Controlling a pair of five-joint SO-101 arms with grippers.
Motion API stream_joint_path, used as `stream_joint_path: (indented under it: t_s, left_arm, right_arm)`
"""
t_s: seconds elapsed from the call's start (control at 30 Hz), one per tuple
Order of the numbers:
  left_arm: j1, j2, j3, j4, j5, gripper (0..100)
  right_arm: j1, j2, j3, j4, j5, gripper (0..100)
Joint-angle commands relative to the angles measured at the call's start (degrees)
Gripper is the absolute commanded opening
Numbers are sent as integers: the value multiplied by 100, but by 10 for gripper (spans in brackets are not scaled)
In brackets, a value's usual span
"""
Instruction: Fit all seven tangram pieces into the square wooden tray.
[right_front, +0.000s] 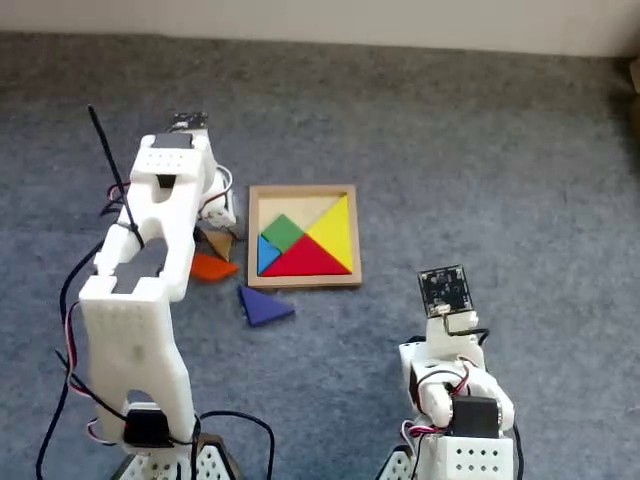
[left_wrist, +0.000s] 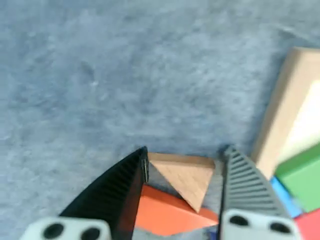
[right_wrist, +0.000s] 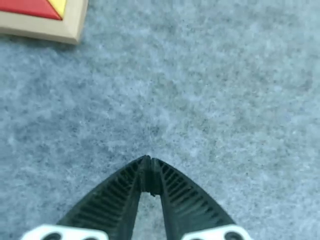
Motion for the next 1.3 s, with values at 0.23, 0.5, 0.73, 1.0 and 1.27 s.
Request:
stream_joint_path:
  t_s: [0.23, 0.5, 0.73, 1.0, 1.27]
  left_arm:
    - [127, -4, -242, 18, 79, 200]
    - [136, -4, -224, 26, 62, 199]
    - [136, -4, -251, -9, 35, 148]
    - [215, -22, -259, 18, 26, 130]
    - [251, -57, -593, 281, -457, 127]
  right_arm:
    - [57, -75, 268, 31, 35, 6]
    - [57, -75, 268, 31, 35, 6]
    - [57, -75, 268, 31, 35, 6]
    - [66, -75, 268, 31, 35, 6]
    - [303, -75, 268, 31, 44, 6]
